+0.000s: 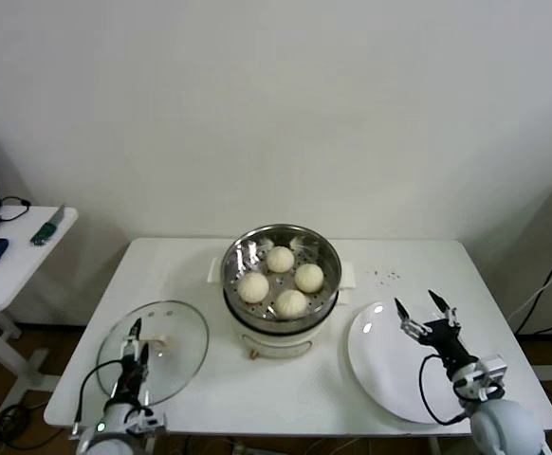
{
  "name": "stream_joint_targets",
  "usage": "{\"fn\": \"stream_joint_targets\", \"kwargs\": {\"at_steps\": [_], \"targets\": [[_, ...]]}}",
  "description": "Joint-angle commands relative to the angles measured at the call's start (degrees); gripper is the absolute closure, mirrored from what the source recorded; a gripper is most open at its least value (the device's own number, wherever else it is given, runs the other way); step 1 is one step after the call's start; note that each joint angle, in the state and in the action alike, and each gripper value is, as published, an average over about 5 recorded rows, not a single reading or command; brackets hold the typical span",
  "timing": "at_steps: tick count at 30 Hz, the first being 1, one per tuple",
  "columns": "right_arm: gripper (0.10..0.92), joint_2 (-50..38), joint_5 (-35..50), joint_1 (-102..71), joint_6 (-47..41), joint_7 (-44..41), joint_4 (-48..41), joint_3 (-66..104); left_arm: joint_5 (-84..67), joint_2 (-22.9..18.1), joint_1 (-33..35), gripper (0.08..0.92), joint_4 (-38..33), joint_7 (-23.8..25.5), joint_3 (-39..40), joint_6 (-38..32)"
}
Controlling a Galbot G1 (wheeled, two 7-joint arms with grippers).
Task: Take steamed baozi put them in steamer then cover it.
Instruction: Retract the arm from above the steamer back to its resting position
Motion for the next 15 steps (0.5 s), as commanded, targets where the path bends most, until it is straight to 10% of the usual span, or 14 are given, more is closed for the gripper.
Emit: {"fn": "stream_joint_targets", "kwargs": {"at_steps": [1, 15], "targets": [[0.203, 1.8, -2.2, -1.6, 0.8, -0.9, -0.3, 1.1, 2.1, 1.0, -5.8, 0.177, 6.0, -0.9, 0.7, 0.0], [0.203, 3.8, -5.3, -2.0, 2.5, -2.0, -1.8, 0.9, 0.0, -0.4, -8.4, 0.182, 7.3, -1.6, 1.9, -0.2]]}}
